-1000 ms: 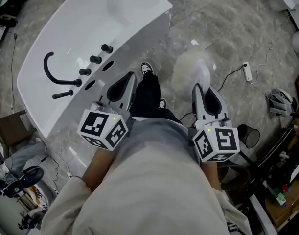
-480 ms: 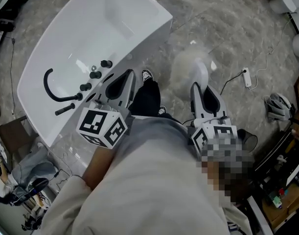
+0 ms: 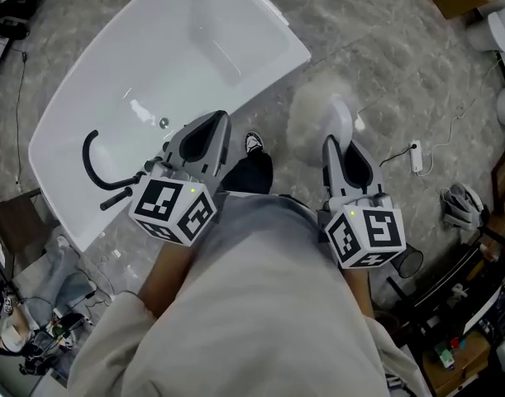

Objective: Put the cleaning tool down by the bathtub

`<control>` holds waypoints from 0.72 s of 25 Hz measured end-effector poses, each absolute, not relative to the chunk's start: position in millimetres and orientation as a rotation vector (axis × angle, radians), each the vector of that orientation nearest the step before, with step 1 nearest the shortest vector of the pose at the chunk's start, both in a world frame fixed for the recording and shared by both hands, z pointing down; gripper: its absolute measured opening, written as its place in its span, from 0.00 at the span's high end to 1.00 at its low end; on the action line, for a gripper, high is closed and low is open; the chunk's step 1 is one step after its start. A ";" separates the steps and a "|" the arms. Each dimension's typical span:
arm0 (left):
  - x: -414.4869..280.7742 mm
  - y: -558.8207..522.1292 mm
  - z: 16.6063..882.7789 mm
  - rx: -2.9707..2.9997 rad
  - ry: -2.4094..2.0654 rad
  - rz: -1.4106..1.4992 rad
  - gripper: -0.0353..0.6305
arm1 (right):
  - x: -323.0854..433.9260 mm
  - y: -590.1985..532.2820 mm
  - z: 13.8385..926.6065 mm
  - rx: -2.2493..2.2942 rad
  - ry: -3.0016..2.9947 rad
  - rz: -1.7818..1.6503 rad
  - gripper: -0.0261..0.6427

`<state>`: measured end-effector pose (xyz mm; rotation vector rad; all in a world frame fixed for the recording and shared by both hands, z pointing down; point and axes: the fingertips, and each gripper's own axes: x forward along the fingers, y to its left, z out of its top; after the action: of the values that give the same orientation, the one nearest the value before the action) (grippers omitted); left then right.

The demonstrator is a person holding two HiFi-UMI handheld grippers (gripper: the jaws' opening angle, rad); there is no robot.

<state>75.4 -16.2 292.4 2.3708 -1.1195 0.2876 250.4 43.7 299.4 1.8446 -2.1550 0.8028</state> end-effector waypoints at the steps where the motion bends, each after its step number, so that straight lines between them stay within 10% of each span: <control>1: 69.7 -26.1 293.6 2.364 -1.130 0.282 0.93 | 244.6 32.2 298.0 1.832 -2.167 0.797 0.84; 18: -3.9 -85.4 307.6 2.209 -1.325 0.182 0.93 | 172.0 -65.8 298.7 1.505 -2.281 0.698 0.84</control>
<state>-3.9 -85.4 307.6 2.2094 -1.3254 0.1824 172.0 -65.8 298.7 1.5047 -2.2813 0.6983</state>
